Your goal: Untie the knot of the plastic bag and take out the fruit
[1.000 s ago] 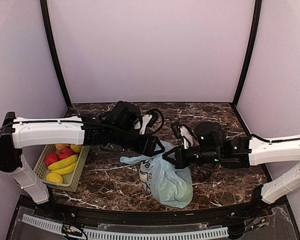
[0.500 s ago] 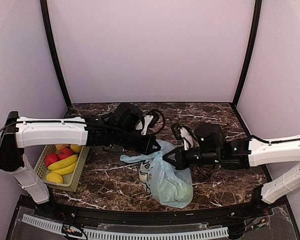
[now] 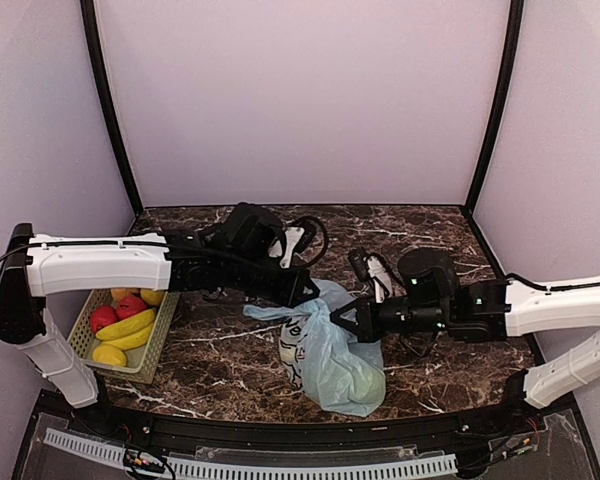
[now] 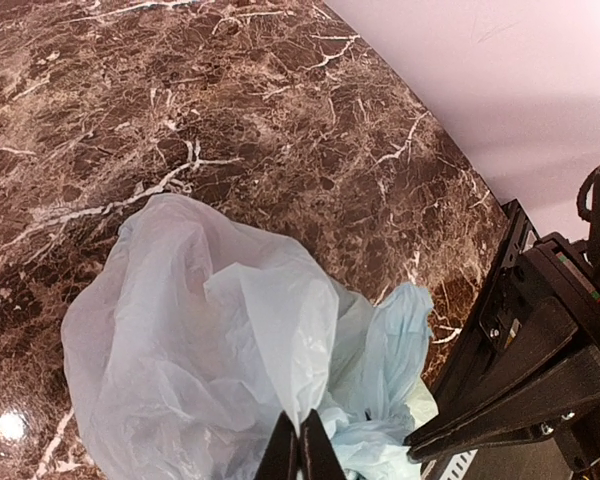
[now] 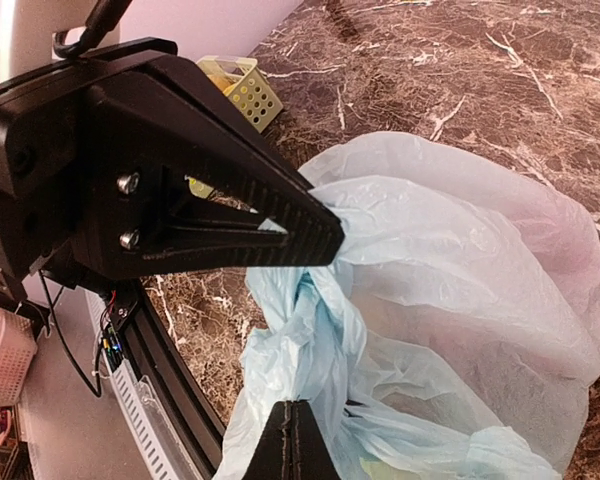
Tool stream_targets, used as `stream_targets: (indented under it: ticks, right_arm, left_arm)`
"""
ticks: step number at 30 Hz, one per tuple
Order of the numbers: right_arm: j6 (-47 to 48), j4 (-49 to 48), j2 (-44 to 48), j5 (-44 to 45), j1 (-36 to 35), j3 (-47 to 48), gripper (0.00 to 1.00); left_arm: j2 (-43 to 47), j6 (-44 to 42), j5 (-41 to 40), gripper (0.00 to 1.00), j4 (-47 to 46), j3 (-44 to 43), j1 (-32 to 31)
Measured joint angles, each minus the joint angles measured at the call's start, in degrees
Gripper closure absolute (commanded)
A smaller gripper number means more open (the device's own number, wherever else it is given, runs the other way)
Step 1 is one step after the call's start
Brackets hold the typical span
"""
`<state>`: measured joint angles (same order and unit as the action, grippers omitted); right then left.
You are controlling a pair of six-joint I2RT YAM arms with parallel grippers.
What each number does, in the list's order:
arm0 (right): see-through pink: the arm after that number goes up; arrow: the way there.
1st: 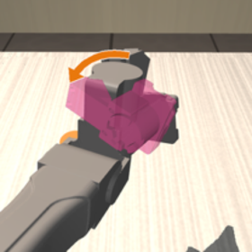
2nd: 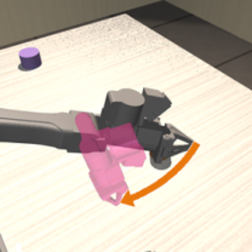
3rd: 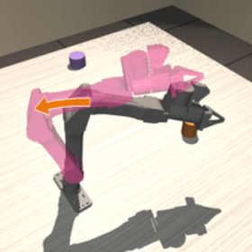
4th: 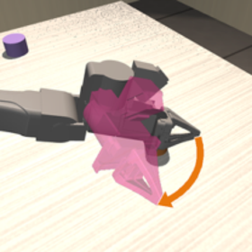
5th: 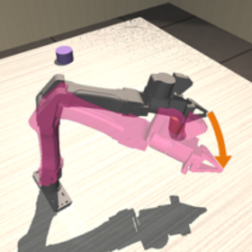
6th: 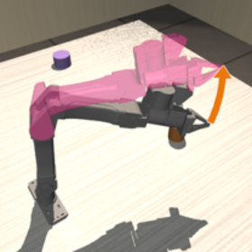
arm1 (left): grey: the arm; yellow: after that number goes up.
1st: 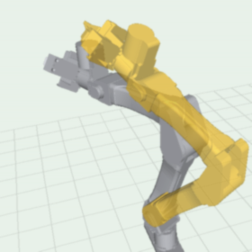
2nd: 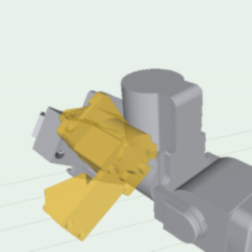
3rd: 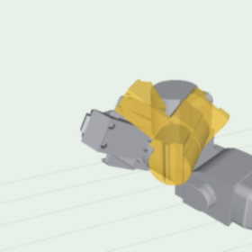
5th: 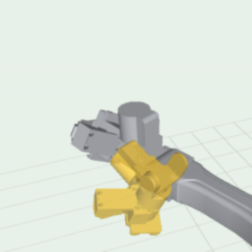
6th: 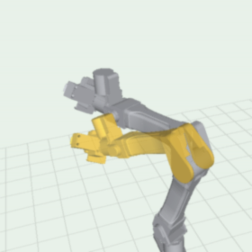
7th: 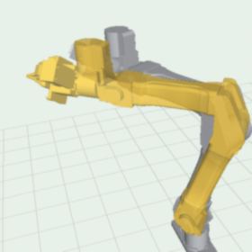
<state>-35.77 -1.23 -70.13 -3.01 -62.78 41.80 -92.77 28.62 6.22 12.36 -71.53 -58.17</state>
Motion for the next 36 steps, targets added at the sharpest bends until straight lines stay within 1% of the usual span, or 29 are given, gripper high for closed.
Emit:
stream_targets:
  ticks: [4, 9, 15, 19, 22, 23, 26, 30, 34, 36]
  right_arm:
    - [0.04, -0.07, 1.38, 0.0, -0.09, -0.74, 1.0]
    - [-0.35, -0.09, 1.36, -0.5, -0.11, -2.32, 1.0]
    - [-0.81, -0.02, 1.09, -1.51, -0.31, -2.69, 1.0]
    - [-1.16, 1.33, 2.36, -1.66, -0.35, -2.08, 0.7]
    - [-0.92, 2.58, 4.35, -1.49, -0.61, -0.81, 0.58]
    - [-1.16, 2.95, 4.83, -1.38, -0.63, -0.17, 0.56]
    - [-1.81, 3.76, 4.96, -0.76, -0.66, 2.01, 0.52]
    - [-2.78, 4.35, 2.64, 0.39, -0.63, 4.74, 0.51]
    - [-2.97, 5.05, -1.9, 0.5, -0.59, 7.02, 0.51]
    - [-2.95, 5.4, -4.24, 0.46, -0.59, 8.0, 0.55]
  left_arm:
    - [1.42, -0.13, -0.13, 0.99, -0.15, 0.44, 1.11]
    - [3.8, 0.24, 0.07, 0.99, -0.92, 3.48, 2.93]
    - [4.04, 0.59, 0.87, 0.99, -2.19, 5.2, 3.3]
    - [4.26, 0.57, 1.38, 0.99, -2.73, 5.31, 3.32]
    - [4.55, 0.55, 1.73, 0.99, -3.3, 5.31, 3.45]
    - [4.57, 0.55, 1.9, 0.99, -3.52, 5.31, 3.54]
    - [4.59, 0.57, 2.29, 0.99, -3.74, 5.33, 3.65]
    - [4.59, 0.59, 2.95, 0.99, -3.93, 5.4, 3.65]
    - [4.59, 0.87, 3.32, 0.99, -4.22, 5.68, 3.65]
    - [4.59, 1.07, 3.43, 0.99, -4.24, 5.77, 3.65]
